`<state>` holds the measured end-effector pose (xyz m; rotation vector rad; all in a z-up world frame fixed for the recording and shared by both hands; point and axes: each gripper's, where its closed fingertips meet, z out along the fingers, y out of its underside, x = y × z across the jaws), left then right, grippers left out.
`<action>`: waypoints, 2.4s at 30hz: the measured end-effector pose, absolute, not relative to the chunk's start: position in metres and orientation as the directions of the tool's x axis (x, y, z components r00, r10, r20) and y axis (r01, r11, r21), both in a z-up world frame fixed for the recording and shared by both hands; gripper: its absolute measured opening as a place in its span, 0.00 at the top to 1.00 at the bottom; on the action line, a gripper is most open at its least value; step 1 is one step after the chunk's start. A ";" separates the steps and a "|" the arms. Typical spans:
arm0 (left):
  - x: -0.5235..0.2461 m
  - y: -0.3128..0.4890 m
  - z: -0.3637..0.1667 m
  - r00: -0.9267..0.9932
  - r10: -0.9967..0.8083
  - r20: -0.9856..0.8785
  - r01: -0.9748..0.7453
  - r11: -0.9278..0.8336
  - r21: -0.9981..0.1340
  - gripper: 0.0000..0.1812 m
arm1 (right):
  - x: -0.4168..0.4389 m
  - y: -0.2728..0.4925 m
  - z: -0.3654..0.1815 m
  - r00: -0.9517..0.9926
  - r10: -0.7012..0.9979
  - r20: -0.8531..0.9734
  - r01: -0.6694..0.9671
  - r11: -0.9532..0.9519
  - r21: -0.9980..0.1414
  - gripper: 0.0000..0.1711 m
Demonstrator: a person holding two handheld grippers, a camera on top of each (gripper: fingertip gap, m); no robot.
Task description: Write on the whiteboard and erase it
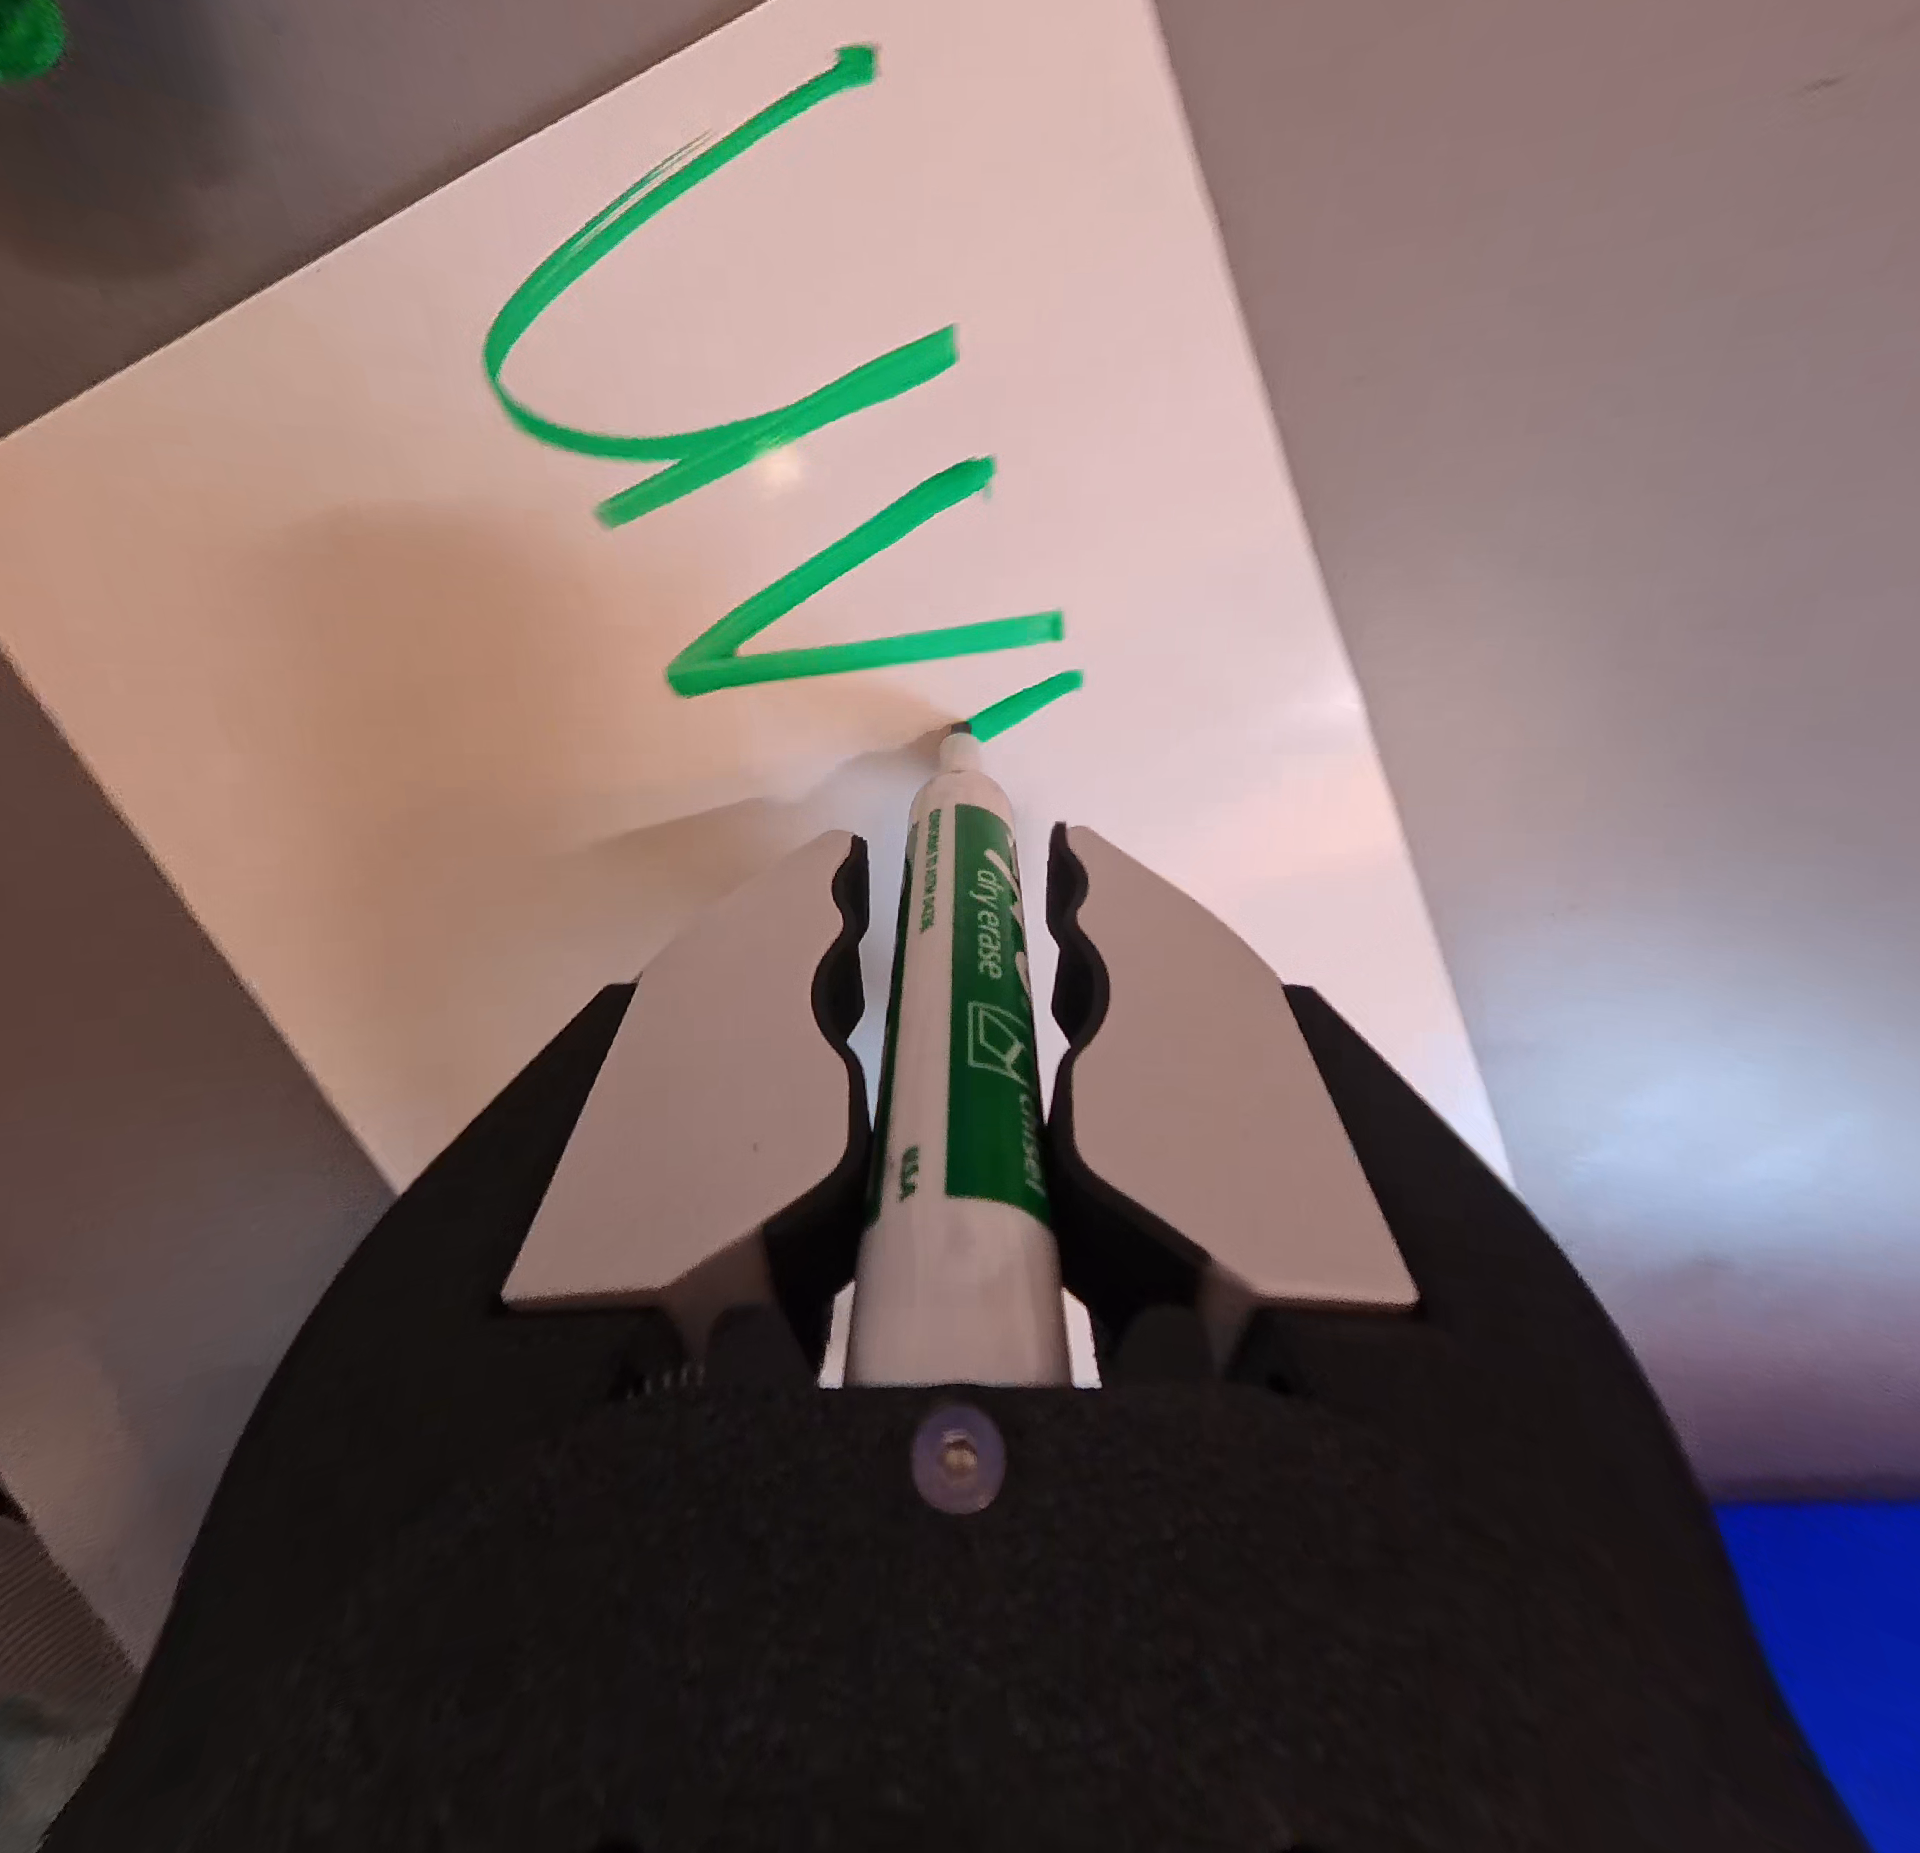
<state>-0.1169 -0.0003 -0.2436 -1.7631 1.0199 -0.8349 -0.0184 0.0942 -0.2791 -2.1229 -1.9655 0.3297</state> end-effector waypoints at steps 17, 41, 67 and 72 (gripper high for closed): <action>-0.117 0.001 -0.245 0.430 -0.896 0.109 -0.286 -0.250 -0.925 0.89 | -0.004 0.112 -0.279 0.116 0.993 0.023 0.947 -0.103 -0.303 0.80; -0.115 -0.001 -0.246 0.419 -0.901 0.112 -0.290 -0.250 -0.924 0.89 | 0.026 0.119 -0.265 0.187 0.981 0.042 0.923 -0.161 -0.349 0.80; -0.116 -0.001 -0.245 0.427 -0.898 0.109 -0.288 -0.249 -0.924 0.89 | 0.021 0.126 -0.273 0.193 0.980 0.040 0.922 -0.167 -0.350 0.80; -0.116 -0.002 -0.246 0.425 -0.899 0.109 -0.292 -0.250 -0.923 0.89 | 0.021 0.126 -0.276 0.187 0.981 0.041 0.928 -0.163 -0.334 0.80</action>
